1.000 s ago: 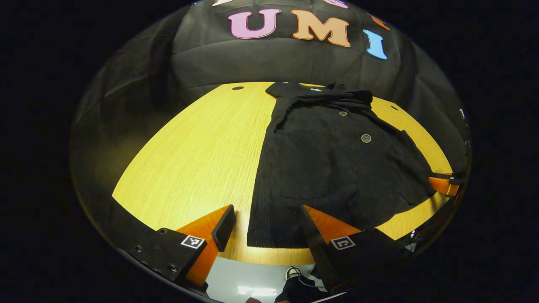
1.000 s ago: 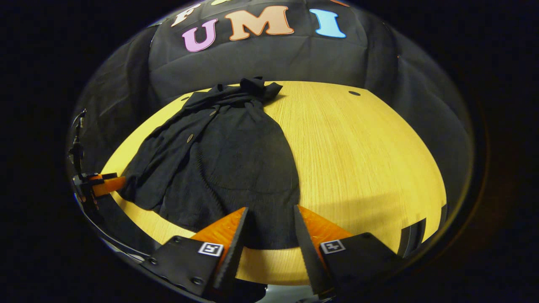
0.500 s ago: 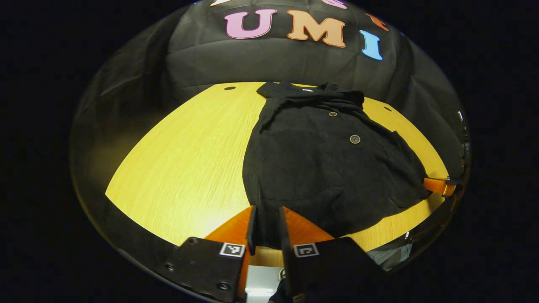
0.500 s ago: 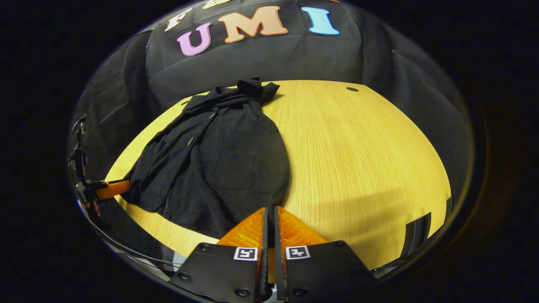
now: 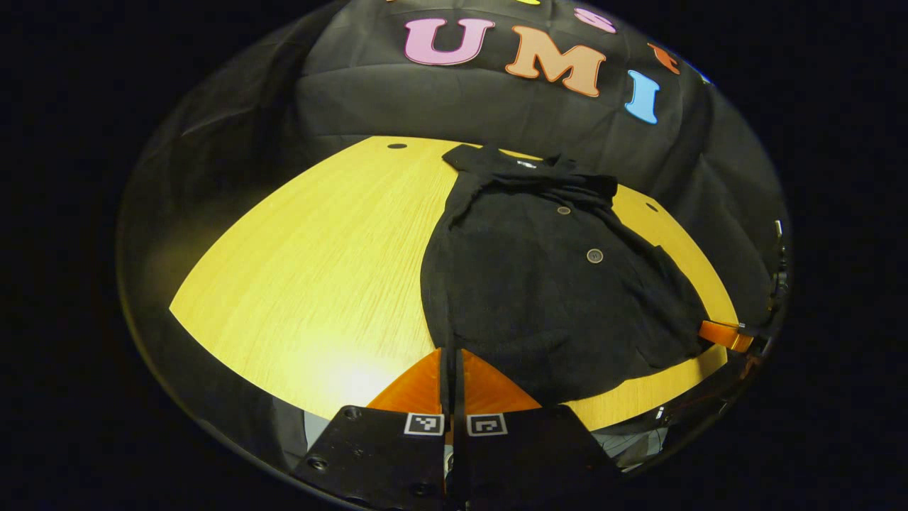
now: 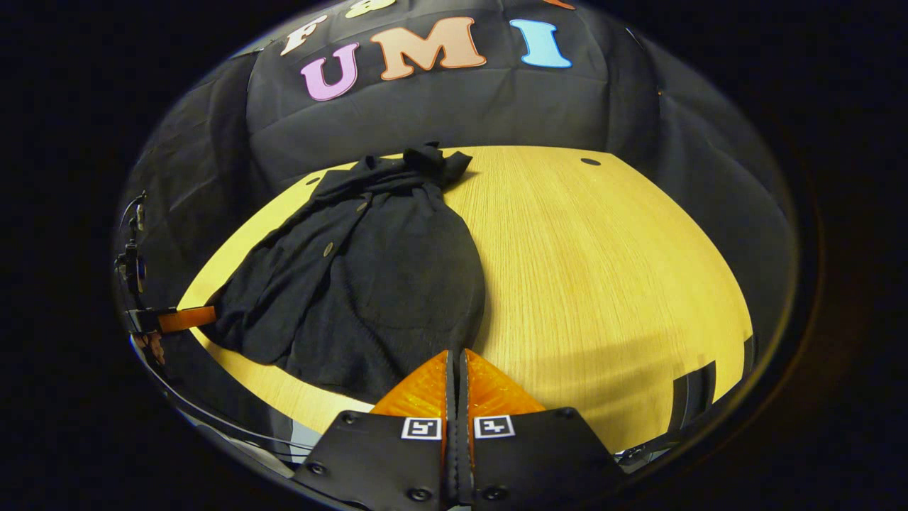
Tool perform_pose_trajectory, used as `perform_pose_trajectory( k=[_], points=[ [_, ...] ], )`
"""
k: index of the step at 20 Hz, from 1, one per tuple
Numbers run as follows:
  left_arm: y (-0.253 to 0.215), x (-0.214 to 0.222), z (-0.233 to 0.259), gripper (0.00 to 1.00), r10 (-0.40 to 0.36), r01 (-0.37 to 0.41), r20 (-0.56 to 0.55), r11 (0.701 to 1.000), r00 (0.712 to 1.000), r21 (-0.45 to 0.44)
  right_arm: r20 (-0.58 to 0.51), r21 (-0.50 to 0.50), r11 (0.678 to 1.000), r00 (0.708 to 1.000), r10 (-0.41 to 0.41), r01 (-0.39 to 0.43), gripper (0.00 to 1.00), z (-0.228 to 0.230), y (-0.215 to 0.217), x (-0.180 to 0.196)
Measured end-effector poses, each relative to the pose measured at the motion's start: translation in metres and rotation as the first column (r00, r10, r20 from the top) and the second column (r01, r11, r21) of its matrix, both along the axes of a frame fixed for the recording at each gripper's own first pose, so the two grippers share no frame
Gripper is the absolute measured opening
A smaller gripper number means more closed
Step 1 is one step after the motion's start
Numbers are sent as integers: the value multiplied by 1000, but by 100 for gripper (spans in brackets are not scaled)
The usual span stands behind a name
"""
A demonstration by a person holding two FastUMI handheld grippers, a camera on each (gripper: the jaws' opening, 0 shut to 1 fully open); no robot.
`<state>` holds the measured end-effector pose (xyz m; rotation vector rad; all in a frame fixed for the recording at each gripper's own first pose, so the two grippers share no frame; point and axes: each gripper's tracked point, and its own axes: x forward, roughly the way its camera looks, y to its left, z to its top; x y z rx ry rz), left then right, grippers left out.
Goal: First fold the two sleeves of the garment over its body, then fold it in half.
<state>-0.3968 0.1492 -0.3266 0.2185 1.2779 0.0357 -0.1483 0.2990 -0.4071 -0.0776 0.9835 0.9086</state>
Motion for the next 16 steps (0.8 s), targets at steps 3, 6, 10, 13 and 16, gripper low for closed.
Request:
perform_pose_trajectory(
  k=[3,6,10,13,16],
  points=[
    [-11,15,17,0,-42,43,37,999,998,-15,9,41,999,999,-31,30,3,26,-1,3],
    [-21,30,34,0,-71,74,82,997,994,-35,31,90,995,998,-55,52,2,52,4,13],
    [-34,62,42,0,-65,78,141,993,988,-88,73,104,994,996,-47,40,2,77,18,26],
    [-35,102,44,0,-94,109,186,991,978,-77,110,119,992,993,-45,32,2,96,41,49],
    [-44,152,43,0,-115,139,246,987,962,-80,144,141,990,989,-40,19,2,113,71,87]
  ],
)
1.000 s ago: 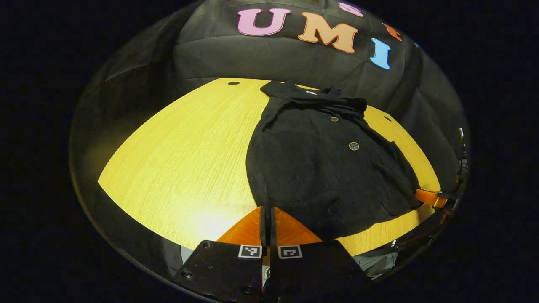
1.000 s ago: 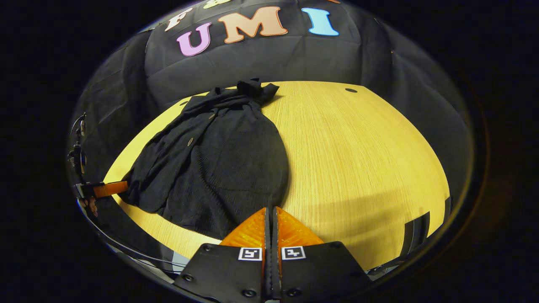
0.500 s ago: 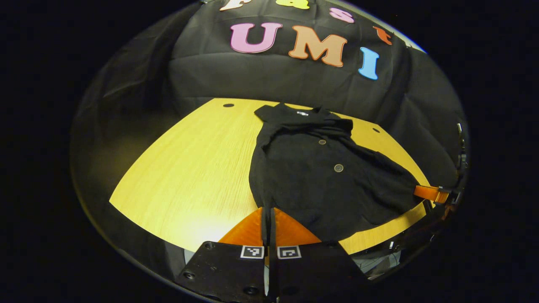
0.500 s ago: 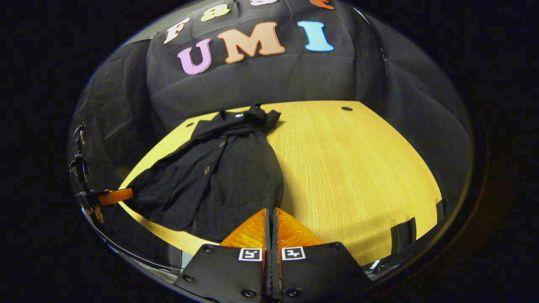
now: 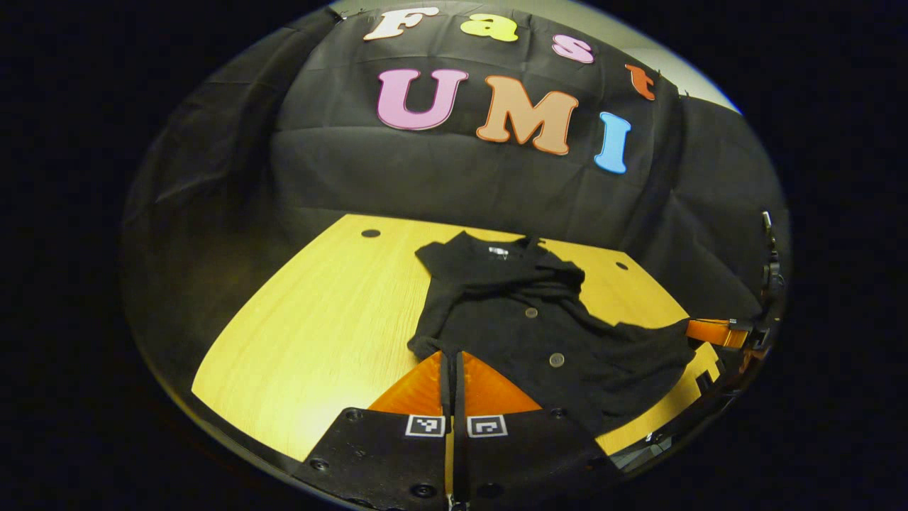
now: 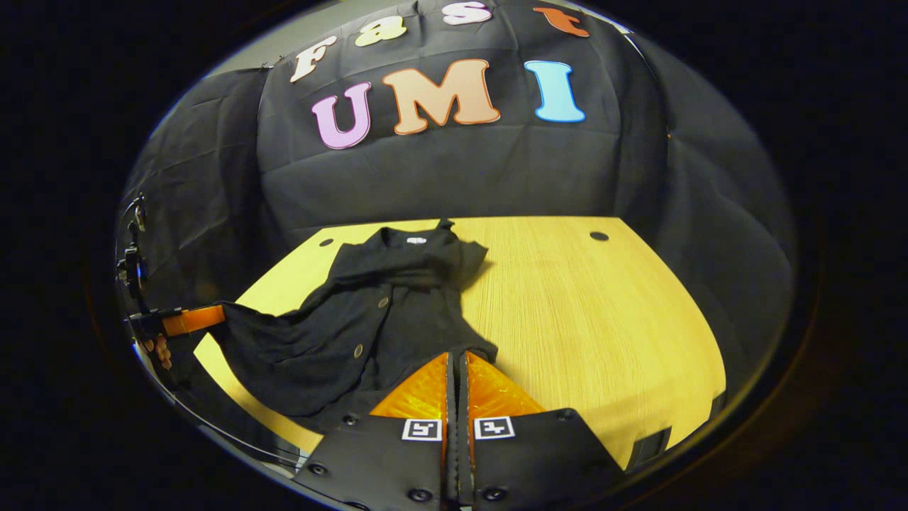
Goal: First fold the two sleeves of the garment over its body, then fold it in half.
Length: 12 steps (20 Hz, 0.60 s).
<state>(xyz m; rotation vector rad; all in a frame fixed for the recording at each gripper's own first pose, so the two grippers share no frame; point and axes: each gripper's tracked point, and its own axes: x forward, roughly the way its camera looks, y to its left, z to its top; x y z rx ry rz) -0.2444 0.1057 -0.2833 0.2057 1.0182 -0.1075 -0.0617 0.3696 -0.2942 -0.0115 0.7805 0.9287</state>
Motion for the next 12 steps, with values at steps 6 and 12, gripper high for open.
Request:
perform_pose_trajectory(
  k=[6,12],
  points=[
    [-12,100,-33,0,4,-6,58,1000,998,29,73,29,999,997,40,-42,2,30,74,92],
    [-15,185,-83,0,37,-46,117,996,992,78,86,71,996,995,47,-53,2,32,156,180]
  ],
)
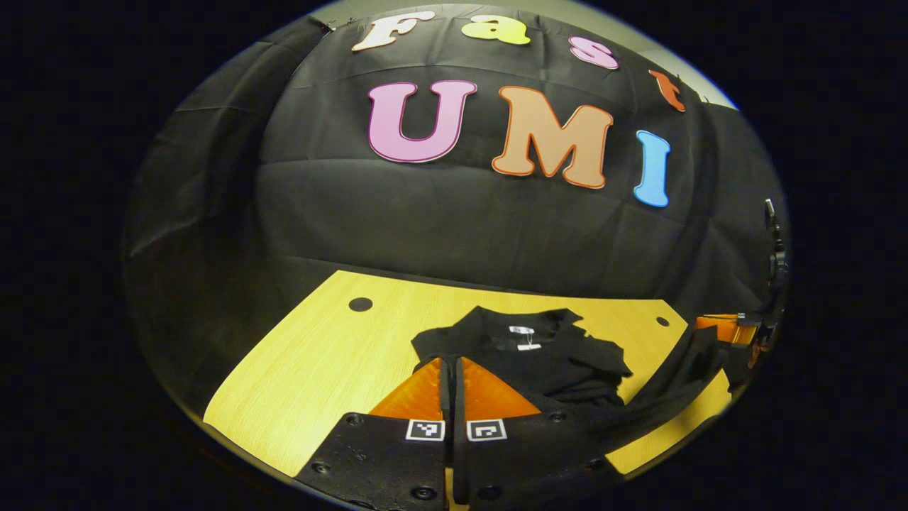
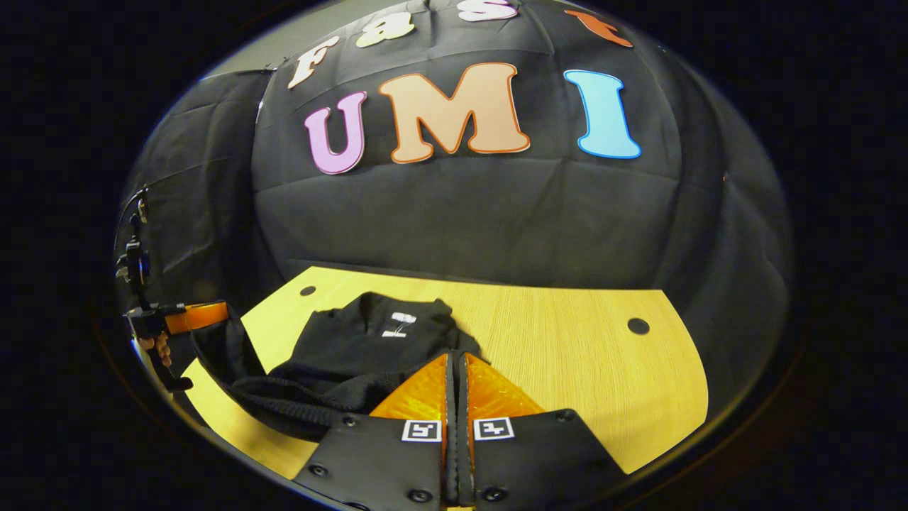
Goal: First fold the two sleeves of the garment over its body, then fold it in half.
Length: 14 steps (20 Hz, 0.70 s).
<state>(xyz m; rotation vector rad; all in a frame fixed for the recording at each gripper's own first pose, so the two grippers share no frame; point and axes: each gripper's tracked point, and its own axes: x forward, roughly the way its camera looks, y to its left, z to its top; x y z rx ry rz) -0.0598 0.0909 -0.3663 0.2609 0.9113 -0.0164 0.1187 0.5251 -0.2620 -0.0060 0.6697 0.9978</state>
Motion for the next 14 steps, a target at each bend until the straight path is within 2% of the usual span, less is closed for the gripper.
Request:
perform_pose_trajectory(
  k=[6,9,12,13,14],
  points=[
    [29,80,-44,0,61,-64,58,997,996,50,-47,-9,999,998,-48,48,2,-34,65,71],
    [47,94,-78,0,51,-53,19,992,999,111,-92,-30,998,995,-50,48,2,-62,94,90],
    [60,90,-118,2,54,-48,-33,983,998,178,-153,-61,997,986,-62,53,2,-92,109,97],
    [61,89,-122,23,61,-53,-39,981,997,186,-180,-56,997,982,-55,45,2,-96,111,95],
    [64,90,-122,44,67,-60,-30,979,997,195,-189,-59,997,980,-55,45,7,-100,110,95]
  ],
)
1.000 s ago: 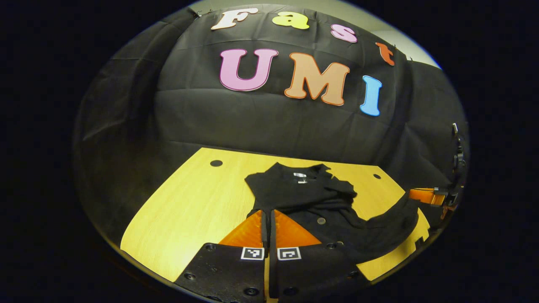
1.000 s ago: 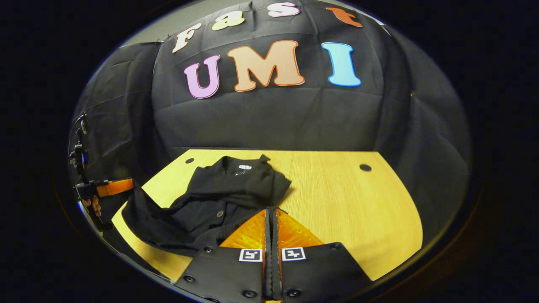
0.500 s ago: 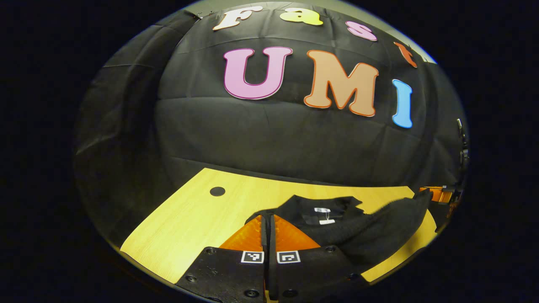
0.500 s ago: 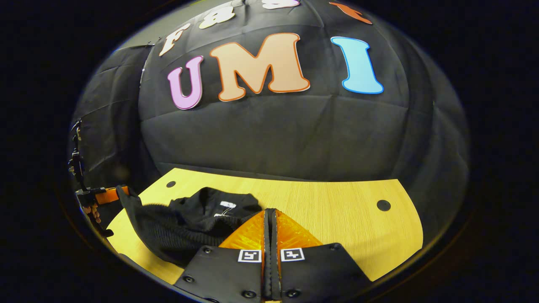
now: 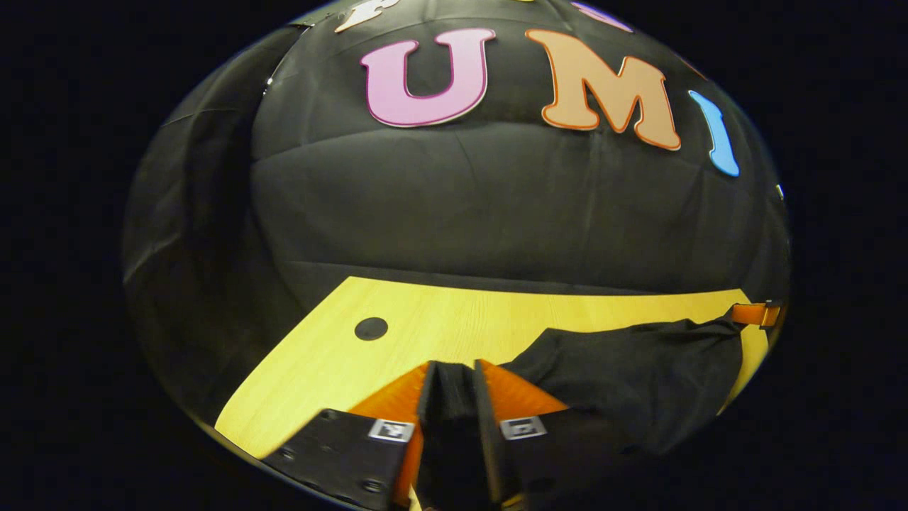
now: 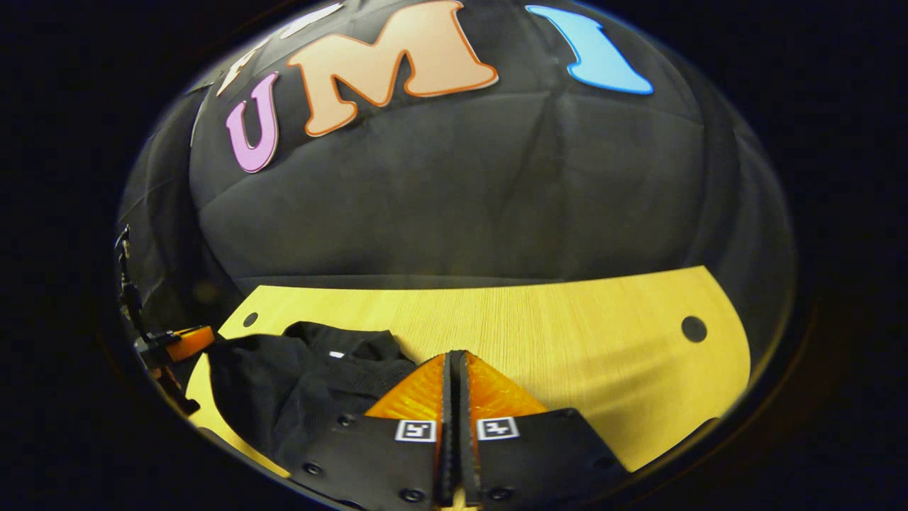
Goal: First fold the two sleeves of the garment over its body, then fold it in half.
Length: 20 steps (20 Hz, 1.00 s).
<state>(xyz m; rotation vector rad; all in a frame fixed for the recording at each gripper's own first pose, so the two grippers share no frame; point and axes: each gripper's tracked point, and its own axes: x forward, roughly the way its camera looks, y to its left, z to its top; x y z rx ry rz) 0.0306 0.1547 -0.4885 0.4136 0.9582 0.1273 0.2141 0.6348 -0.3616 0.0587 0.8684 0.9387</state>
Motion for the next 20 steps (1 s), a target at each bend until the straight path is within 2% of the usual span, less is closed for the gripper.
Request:
perform_pose_trajectory(
  k=[2,3,4,5,6,8,10,11,12,13,15,17,20],
  points=[
    [2,12,10,86,13,-13,63,1000,998,0,4,14,1000,1000,3,-3,35,2,0,2],
    [2,17,18,93,16,-16,91,1000,996,-5,4,23,1000,1000,4,-4,51,6,-2,4],
    [0,19,25,91,12,-11,109,1000,994,-7,4,26,1000,1000,2,-2,67,6,-3,4],
    [0,20,31,91,4,-4,120,1000,993,0,5,32,999,1000,1,-2,69,9,-5,5],
    [-1,21,39,91,-2,1,132,1000,991,8,14,31,1000,1000,-3,2,77,15,-10,4],
    [-7,24,59,91,-2,3,162,1000,987,-6,35,44,999,999,0,-2,98,31,-19,0],
    [-20,23,85,92,5,4,204,999,979,-42,64,82,997,998,-7,1,99,56,-31,-8],
    [-27,22,100,95,9,5,225,998,974,-62,78,102,995,997,-11,3,94,71,-42,-16],
    [-35,19,118,96,14,7,246,996,969,-86,91,125,992,996,-16,5,94,89,-56,-26],
    [-44,14,137,91,19,12,265,993,964,-115,109,147,989,994,-24,8,98,105,-69,-37],
    [-61,7,182,90,17,40,325,985,945,-169,154,193,981,986,-55,24,98,144,-106,-61],
    [-73,-7,222,93,-24,96,367,979,930,-180,204,251,967,974,-101,47,99,184,-142,-87],
    [-84,-40,272,92,-114,177,378,975,919,-136,303,320,944,936,-179,77,98,238,-200,-126]
  ],
)
